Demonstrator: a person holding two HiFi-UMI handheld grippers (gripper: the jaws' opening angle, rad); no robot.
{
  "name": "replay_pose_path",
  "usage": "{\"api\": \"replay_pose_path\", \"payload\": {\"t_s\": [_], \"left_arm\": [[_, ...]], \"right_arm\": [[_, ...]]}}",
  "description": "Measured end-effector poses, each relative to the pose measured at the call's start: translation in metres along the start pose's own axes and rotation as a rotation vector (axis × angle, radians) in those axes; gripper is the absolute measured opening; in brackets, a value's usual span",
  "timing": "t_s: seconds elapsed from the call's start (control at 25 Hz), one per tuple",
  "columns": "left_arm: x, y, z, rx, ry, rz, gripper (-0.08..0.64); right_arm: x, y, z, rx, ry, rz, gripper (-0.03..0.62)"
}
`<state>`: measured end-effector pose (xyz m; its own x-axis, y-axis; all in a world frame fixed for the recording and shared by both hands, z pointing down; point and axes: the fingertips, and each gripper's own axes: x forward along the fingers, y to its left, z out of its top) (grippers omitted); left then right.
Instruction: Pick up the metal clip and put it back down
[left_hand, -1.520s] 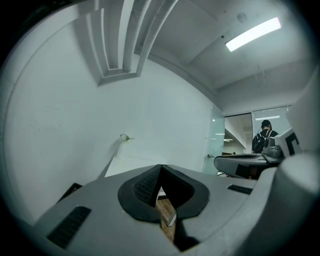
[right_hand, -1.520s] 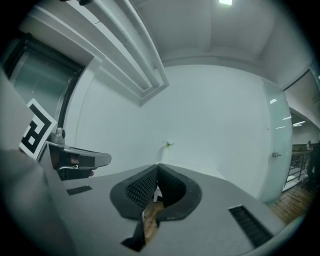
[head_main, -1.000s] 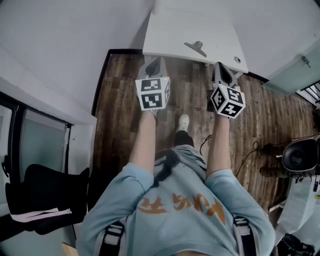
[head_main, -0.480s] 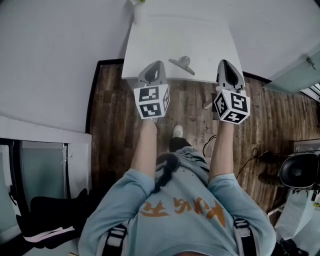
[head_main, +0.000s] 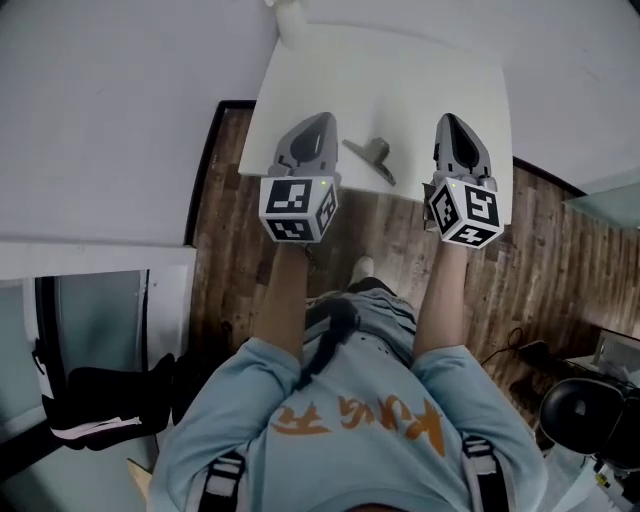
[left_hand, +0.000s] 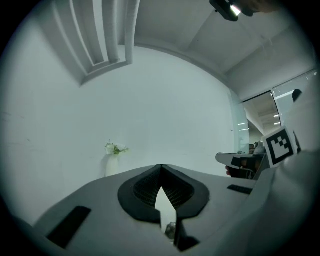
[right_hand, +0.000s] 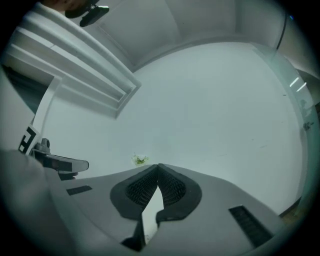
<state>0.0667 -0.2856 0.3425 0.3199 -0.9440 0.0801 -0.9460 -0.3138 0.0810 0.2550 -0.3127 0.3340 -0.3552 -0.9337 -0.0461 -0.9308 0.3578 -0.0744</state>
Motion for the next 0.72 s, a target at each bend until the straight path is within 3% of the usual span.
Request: {"api": "replay_pose_path", "payload": {"t_s": [0.24, 0.52, 0.72], "left_arm": [[0.041, 0.0, 0.004, 0.033, 0.027, 0.035, 0.017], [0.086, -0.034, -0.024, 0.033, 0.094, -0.032, 0.017], [0.096, -0.017, -0.054, 0.018, 0.173, -0.02, 0.017]], "right_arm": [[0.031, -0.029, -0.007, 0.066, -0.016, 0.024, 0.014], [0.037, -0.081, -0.035, 0.131, 0.028, -0.022, 0.014], [0.052, -0.083, -0.067, 0.166, 0.085, -0.035, 0.014]]}}
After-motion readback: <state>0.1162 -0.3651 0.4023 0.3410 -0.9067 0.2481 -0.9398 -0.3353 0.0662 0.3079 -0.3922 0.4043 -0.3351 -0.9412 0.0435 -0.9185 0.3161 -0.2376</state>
